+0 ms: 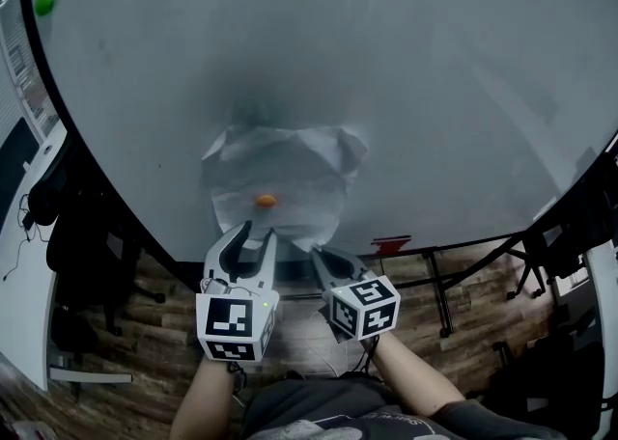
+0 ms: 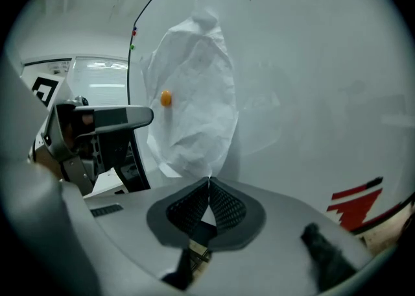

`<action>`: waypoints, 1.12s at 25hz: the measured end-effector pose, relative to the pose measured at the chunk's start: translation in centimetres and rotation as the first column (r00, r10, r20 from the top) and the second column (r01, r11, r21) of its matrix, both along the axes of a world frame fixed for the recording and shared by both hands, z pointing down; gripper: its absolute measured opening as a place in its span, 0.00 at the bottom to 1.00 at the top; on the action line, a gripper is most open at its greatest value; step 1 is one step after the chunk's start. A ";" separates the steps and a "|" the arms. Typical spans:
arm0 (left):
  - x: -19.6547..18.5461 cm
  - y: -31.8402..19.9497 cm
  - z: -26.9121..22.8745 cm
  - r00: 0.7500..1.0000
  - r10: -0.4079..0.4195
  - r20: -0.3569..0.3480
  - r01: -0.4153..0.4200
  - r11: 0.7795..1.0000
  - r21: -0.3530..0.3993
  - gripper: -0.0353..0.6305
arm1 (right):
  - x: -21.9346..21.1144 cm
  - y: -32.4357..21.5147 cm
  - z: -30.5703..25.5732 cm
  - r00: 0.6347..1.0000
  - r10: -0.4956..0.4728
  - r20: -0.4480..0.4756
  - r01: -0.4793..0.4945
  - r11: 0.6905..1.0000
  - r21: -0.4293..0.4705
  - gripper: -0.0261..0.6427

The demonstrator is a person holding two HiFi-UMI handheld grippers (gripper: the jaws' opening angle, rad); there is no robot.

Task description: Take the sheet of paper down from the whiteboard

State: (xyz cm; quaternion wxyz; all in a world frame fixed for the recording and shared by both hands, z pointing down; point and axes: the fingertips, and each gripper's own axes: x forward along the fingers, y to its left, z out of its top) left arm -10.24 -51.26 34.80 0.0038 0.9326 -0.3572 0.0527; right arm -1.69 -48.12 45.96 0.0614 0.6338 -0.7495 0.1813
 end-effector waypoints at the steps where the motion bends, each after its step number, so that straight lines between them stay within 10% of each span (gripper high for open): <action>1: 0.1 -0.2 -0.4 1.000 -0.011 -0.004 0.011 1.000 0.008 0.25 | 0.0 0.0 0.0 1.000 -0.001 0.002 0.001 1.000 0.001 0.07; 28: 1.7 -2.8 -2.7 0.944 -0.330 -0.033 0.330 0.944 0.020 0.27 | -0.3 0.6 0.1 0.999 -0.029 0.024 0.029 1.000 0.006 0.07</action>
